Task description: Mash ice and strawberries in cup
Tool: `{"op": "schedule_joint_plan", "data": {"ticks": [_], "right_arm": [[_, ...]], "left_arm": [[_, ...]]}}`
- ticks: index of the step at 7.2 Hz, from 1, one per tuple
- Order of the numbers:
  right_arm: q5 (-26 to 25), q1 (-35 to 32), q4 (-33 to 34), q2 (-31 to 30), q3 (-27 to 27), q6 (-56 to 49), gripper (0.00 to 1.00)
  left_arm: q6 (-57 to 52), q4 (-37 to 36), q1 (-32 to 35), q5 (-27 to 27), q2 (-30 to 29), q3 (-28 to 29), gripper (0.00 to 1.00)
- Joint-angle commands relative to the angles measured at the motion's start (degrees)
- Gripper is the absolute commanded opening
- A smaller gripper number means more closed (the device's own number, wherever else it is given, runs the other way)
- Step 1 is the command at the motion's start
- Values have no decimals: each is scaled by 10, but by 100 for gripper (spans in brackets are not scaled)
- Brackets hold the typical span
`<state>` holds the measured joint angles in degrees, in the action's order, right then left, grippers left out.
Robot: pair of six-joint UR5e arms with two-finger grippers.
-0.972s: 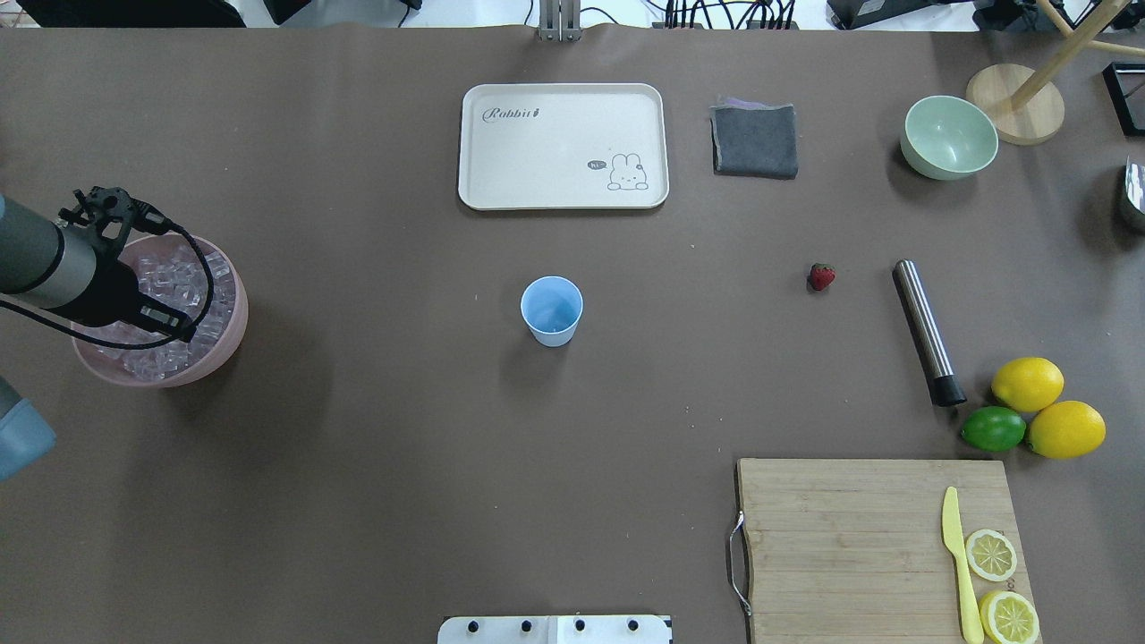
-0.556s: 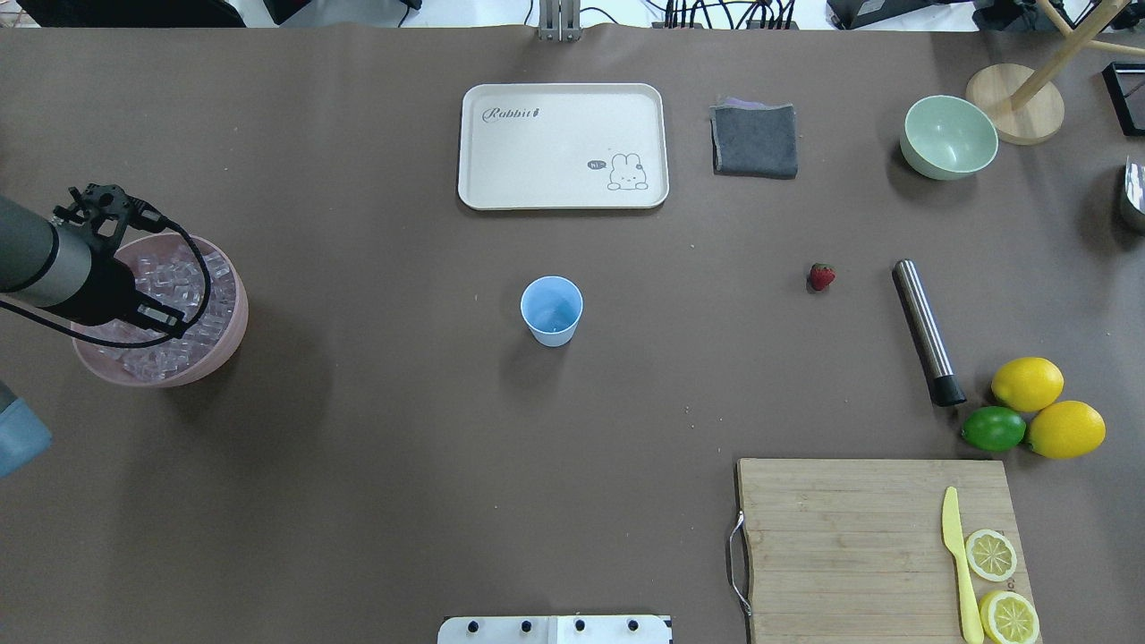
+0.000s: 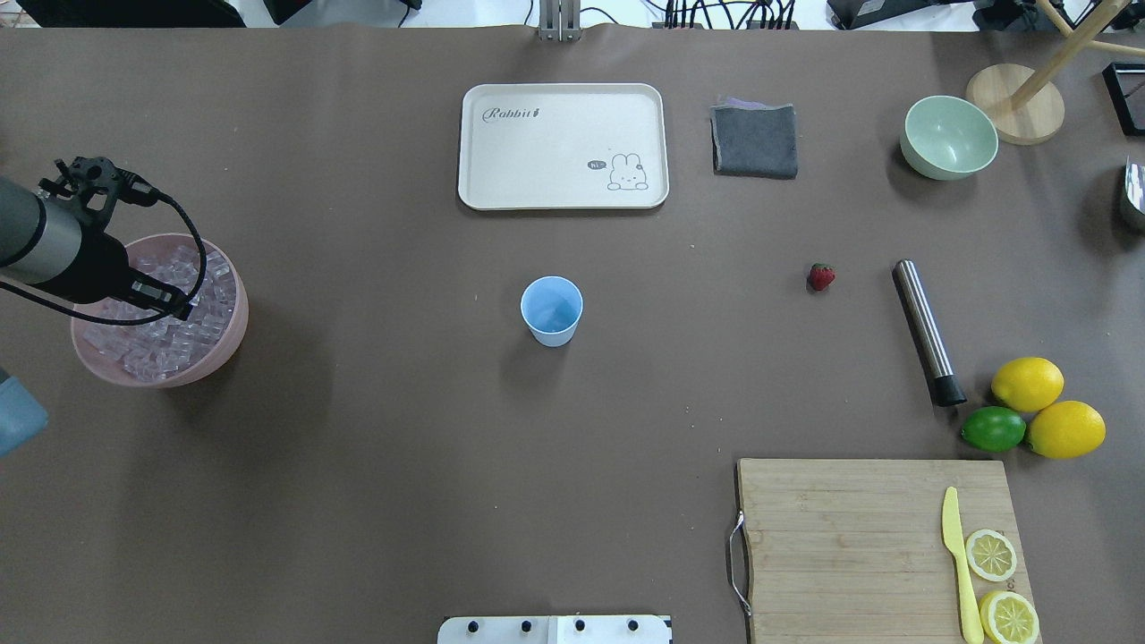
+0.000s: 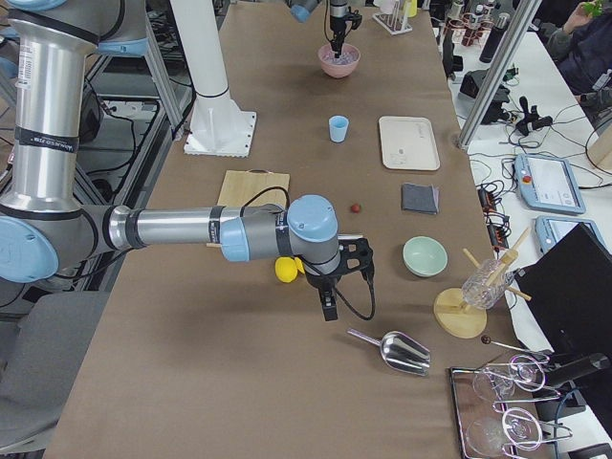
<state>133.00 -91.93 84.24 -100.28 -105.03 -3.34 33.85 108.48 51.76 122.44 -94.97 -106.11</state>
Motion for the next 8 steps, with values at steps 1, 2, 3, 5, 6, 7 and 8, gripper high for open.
{"op": "schedule_joint_plan", "data": {"ticks": [1,2,3,5,6,7,8], "right_arm": [[1,0,0,0,0,0,100],[0,1,0,0,0,0,100],[1,1,0,0,0,0,100],[1,0,0,0,0,0,100],[1,0,0,0,0,1,100],[1,0,0,0,0,1,100],[1,0,0,0,0,1,100]], "left_arm": [[-1,-7,15,-1,-41,35,82],[-1,-7,18,-3,-57,51,82],[-1,-7,19,-4,-74,69,82],[-37,-7,22,-4,-81,76,77],[-79,-7,26,0,-80,77,70],[-124,-8,27,1,-80,76,70],[-138,-8,26,1,-79,77,70]]}}
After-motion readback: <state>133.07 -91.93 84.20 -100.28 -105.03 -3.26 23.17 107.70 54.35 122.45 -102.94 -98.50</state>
